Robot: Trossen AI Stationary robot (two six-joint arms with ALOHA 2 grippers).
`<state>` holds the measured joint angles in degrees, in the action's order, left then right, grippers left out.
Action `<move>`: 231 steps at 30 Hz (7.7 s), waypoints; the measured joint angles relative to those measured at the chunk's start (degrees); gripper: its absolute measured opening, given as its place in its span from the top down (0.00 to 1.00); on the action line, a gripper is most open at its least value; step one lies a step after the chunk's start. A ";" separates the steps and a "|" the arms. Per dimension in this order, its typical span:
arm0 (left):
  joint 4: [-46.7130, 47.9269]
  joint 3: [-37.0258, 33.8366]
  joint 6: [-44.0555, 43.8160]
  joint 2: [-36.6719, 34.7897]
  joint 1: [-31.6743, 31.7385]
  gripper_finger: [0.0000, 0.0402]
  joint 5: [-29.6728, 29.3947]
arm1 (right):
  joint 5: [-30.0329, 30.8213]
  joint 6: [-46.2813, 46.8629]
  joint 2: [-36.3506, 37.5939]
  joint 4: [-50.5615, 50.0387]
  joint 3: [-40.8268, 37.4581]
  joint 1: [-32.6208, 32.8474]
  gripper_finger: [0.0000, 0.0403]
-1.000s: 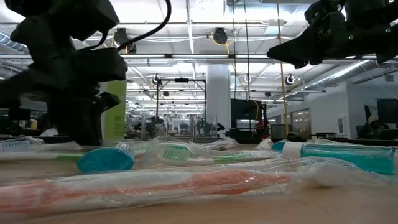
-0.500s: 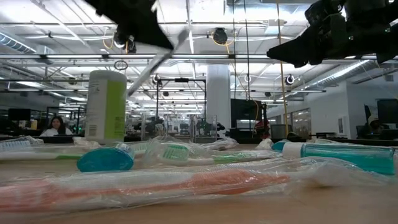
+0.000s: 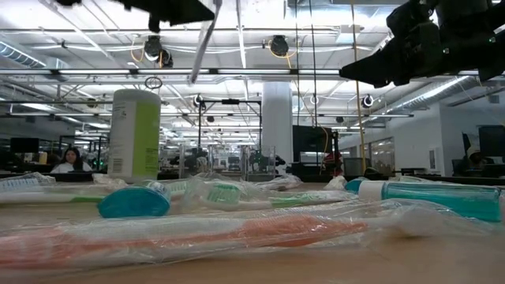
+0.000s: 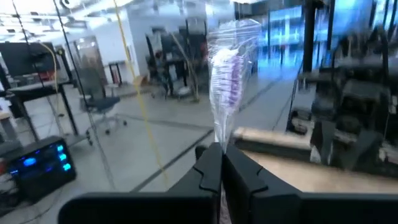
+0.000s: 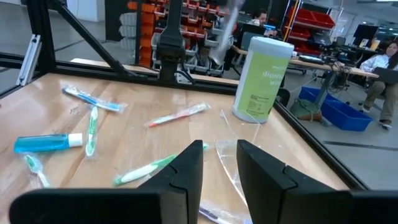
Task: Pick & Place toothbrushing station
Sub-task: Put the purple toothbrush into the transparent organizer, then put the blue mouthwash into the transparent organizer
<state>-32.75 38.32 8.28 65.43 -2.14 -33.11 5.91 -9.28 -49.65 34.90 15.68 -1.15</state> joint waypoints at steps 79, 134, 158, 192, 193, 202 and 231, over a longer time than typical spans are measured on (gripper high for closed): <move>6.26 -15.25 -6.26 -5.53 -2.48 0.72 20.69 | 0.02 -7.91 0.00 0.11 0.00 0.00 0.78; 15.78 -15.25 -6.54 -5.55 -2.92 0.72 21.06 | 0.02 -2.96 -0.55 -4.76 0.02 0.07 0.65; 15.76 -15.25 -5.33 -5.55 -2.92 0.72 21.04 | -4.81 0.53 -14.14 -14.64 0.02 -4.52 0.51; 11.82 -15.25 -4.03 -5.55 -2.92 0.72 20.99 | -22.39 -19.63 -27.45 -11.52 0.13 -10.24 0.51; 11.82 -15.25 -3.85 -5.55 -2.92 0.72 20.99 | -22.41 -19.63 -27.48 -11.34 0.13 -9.99 0.51; 11.88 -15.25 -3.85 -5.55 -2.92 0.72 20.99 | -22.64 -19.89 -27.50 -11.20 0.07 -8.90 0.59; 11.84 -15.25 -0.37 -5.55 -2.92 0.72 21.02 | 5.01 -66.09 -31.26 -28.48 33.19 -4.82 0.78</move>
<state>-20.91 23.07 7.91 59.88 -5.06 -12.10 10.93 -75.37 -80.91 6.43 48.87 -5.97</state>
